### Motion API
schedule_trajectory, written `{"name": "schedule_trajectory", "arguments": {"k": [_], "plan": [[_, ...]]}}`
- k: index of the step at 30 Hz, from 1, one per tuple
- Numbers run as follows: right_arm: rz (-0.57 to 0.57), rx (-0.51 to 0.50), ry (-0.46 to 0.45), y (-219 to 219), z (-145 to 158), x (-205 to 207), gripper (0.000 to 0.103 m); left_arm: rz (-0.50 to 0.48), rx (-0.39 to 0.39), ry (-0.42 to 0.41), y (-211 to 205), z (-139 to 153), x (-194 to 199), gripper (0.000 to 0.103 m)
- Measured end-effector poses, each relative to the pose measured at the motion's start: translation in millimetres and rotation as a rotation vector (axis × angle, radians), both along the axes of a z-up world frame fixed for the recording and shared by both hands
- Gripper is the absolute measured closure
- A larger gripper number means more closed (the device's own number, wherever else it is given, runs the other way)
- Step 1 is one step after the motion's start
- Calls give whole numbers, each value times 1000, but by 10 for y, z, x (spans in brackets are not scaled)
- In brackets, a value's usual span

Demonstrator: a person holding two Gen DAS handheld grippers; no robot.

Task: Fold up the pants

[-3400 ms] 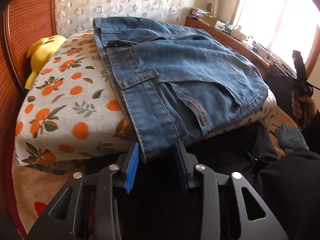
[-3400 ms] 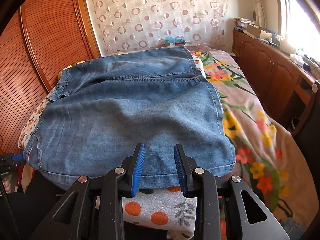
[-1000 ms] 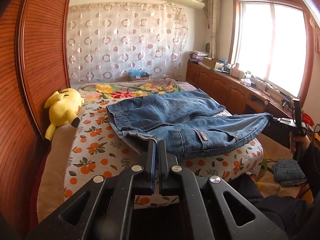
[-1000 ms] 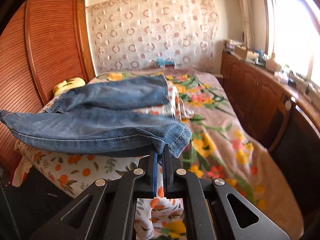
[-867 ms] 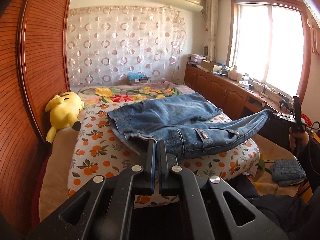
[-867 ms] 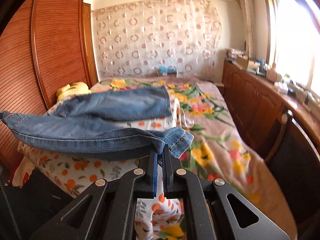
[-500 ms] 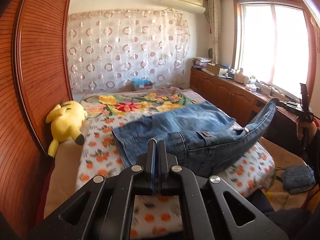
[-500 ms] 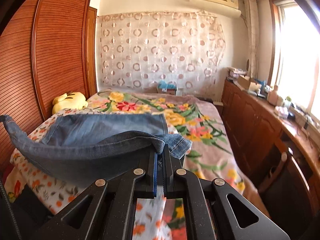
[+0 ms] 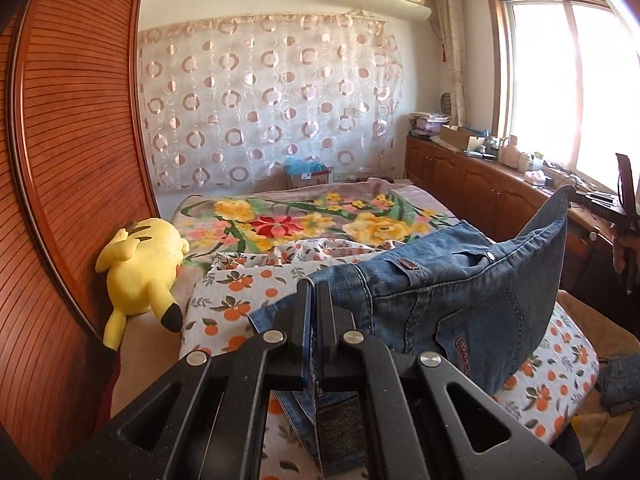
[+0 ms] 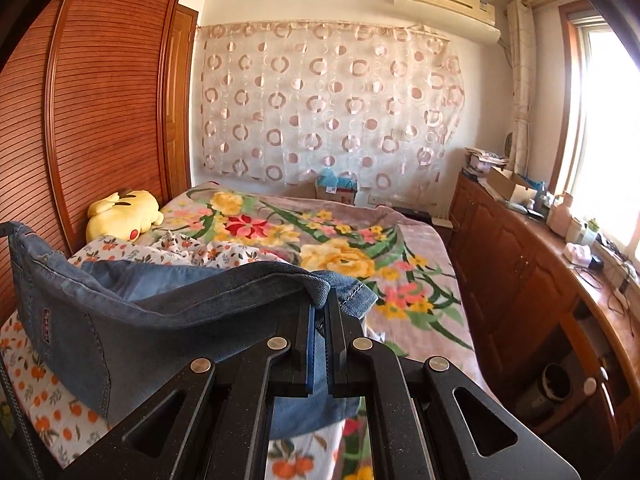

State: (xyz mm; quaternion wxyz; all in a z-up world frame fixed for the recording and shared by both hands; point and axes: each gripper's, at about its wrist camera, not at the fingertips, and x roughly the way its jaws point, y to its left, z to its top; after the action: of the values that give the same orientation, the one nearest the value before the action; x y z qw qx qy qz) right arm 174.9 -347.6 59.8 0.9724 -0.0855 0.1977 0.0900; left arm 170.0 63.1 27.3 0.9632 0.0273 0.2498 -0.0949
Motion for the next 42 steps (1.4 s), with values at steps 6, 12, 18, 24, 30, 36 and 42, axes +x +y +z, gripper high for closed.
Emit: {"name": "schedule_trajectory", "arguments": {"k": [6,12,18,24,30,36,42], "plan": [[13,-34,-8,107,94,246,99,24,13,8,110,23,343,100],[16,-62,26,201,25,692,99,55,-18,44,308,-180,750,100],[18,-117,124,330,-271,1184,99,71,-16,109,387,-508,1196,100],[14,-144,193,475,-393,1626,99,91,-14,149,454,-720,1512,100],[7,-157,248,621,-382,2123,99,109,8,208,471,-945,1727,100],[5,-101,283,652,-402,2281,98,128,-3,231,471,-1046,1737,99],[0,-61,247,551,-304,2105,64,100,-42,209,504,-915,1643,82]]}}
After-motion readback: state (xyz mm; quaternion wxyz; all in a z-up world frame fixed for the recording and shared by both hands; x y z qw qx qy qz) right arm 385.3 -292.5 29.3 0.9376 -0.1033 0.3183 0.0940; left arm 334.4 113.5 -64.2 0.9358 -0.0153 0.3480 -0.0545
